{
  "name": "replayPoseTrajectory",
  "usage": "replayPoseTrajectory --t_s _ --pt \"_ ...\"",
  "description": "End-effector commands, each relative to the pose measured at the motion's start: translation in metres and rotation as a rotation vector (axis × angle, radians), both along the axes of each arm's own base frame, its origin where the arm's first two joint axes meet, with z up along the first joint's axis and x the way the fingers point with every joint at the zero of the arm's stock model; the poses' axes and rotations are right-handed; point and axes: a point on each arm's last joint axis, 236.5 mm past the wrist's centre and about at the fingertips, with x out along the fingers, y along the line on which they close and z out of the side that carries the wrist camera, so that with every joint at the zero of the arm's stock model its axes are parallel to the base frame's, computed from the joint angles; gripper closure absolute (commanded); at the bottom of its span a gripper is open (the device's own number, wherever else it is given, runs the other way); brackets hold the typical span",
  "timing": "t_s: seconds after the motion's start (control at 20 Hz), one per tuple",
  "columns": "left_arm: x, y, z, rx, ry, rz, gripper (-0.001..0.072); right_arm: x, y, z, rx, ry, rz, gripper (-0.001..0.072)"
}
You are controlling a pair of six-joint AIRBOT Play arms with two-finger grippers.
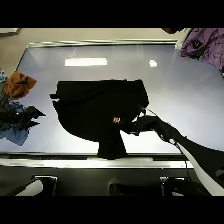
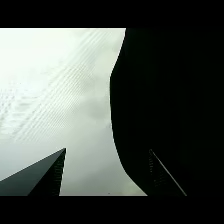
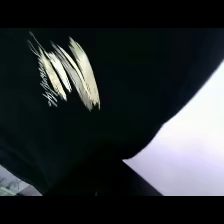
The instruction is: Fold the clothes and pants, and hang the long-sleeved shirts on hangers.
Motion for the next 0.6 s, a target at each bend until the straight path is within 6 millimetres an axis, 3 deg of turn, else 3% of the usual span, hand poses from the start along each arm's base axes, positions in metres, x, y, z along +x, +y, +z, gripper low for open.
replayPoseTrajectory --t_s 0.0,0.15,0.25,0.55 --pt "0.004 0.003 -0.004 0.012 -0.016 0.016 0.0103 0.024 -0.029 0.015 -0.037 -0.040 -0.003 0.0686" --pt "0.003 -0.005 -0.022 -0.010 -0.014 0.006 0.0103 0.032 -0.073 0.033 -0.074 -0.055 -0.026 0.0686" --pt "-0.001 -0.019 -0.039 -0.032 0.002 -0.021 0.0103 0.030 -0.092 0.042 -0.083 -0.052 -0.038 0.0686" --pt "0.014 -0.064 -0.070 -0.014 -0.010 -0.133 0.0103 0.014 -0.110 0.057 -0.138 -0.051 -0.004 0.0686"
